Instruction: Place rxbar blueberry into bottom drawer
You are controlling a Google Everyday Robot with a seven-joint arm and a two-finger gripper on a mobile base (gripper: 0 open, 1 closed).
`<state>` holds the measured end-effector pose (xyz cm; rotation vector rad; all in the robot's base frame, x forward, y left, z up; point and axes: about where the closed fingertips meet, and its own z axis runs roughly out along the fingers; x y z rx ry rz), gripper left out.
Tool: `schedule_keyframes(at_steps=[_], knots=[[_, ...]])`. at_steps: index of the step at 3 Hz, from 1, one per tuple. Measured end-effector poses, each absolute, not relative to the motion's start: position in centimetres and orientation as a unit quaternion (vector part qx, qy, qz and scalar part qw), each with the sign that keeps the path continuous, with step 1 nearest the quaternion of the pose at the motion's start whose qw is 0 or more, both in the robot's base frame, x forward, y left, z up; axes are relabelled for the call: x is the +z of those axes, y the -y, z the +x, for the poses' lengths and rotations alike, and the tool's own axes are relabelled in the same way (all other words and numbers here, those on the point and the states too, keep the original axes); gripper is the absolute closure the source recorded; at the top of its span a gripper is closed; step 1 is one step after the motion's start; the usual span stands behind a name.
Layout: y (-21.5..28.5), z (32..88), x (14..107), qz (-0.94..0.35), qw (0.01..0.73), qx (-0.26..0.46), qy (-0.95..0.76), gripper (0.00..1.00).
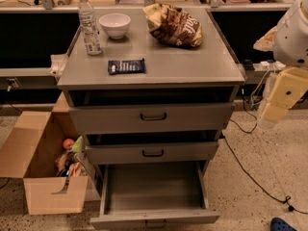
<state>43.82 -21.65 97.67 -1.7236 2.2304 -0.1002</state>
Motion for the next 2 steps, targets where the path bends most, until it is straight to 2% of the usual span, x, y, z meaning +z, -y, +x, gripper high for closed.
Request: schedule_keyframes(at_steps=[2], knots=[[20.8,45.4,97.2,-0.599,0.182,-0.026,-0.779,0.00]])
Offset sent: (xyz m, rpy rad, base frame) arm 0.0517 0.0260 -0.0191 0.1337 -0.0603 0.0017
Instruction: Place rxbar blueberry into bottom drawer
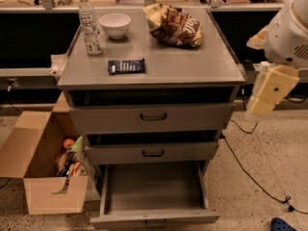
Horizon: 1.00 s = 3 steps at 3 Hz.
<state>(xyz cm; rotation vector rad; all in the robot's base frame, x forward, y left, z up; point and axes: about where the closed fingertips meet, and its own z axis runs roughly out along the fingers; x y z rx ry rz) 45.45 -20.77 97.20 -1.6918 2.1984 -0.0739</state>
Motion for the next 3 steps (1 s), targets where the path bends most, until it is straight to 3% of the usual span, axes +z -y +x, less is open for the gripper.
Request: schedule_keyframes(at_steps=[2,3], knots=[[14.0,56.6,96.5,-0.614,0.307,0.061,-0.724,0.00],[8.3,62.2,95.7,-0.613,0.368,0.150,-0.683,0.00]])
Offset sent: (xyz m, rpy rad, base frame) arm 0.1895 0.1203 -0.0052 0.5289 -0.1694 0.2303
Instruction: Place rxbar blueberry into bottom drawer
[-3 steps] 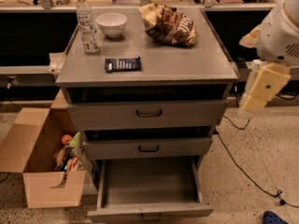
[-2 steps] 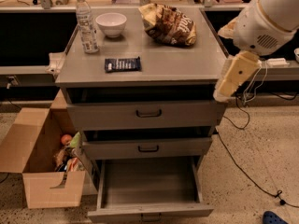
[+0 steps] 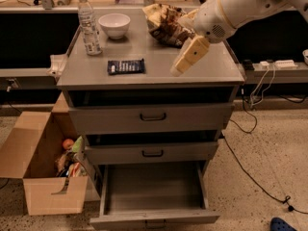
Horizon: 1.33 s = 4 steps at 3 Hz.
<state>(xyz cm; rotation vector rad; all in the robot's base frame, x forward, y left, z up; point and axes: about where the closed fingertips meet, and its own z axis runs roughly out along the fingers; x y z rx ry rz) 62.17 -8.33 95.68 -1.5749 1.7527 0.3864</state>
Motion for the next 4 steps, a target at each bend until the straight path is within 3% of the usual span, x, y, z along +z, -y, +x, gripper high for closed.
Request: schedule_keyframes(at_steps=[2,4], knots=[[6.6,64.2,93.6,-0.607,0.375,0.164,-0.681,0.00],[2.1,69.7,88.3,-0.563,0.407,0.228,-0.682,0.00]])
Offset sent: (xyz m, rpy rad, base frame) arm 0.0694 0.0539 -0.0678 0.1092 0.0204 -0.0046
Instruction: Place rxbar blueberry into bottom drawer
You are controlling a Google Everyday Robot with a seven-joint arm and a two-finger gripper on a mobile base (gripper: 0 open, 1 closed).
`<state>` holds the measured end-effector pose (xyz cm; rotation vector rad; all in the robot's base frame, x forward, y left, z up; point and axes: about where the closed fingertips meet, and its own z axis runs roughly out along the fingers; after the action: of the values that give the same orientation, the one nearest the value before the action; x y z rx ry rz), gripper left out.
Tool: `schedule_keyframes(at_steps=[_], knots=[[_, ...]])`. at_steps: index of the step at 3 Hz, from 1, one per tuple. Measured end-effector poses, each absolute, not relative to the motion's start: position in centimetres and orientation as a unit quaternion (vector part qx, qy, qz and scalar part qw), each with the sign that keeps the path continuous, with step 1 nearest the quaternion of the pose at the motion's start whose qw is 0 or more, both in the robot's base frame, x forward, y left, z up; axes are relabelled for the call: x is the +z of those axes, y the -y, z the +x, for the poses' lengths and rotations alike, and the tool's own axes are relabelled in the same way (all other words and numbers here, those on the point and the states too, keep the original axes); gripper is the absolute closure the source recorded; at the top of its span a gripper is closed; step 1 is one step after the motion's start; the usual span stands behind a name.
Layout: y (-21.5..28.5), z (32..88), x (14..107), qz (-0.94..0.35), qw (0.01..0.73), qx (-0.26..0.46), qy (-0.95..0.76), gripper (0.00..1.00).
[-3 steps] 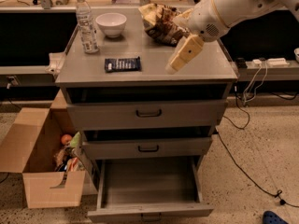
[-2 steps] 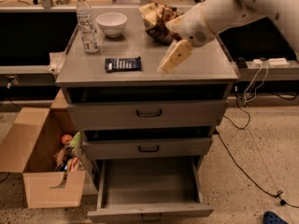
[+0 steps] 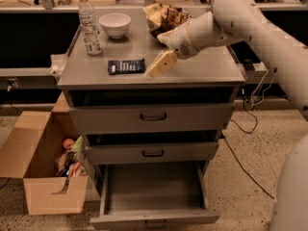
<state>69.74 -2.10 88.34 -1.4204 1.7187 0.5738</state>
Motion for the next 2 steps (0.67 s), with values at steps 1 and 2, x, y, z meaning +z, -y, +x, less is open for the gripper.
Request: schedule_keyframes(at_steps=[1,2], knots=[[0.3,71.6,86.4,-0.546,0.416,0.252,-0.682,0.00],[-0.9,73.4,85.1,-0.527,0.426,0.274,-0.682,0.00]])
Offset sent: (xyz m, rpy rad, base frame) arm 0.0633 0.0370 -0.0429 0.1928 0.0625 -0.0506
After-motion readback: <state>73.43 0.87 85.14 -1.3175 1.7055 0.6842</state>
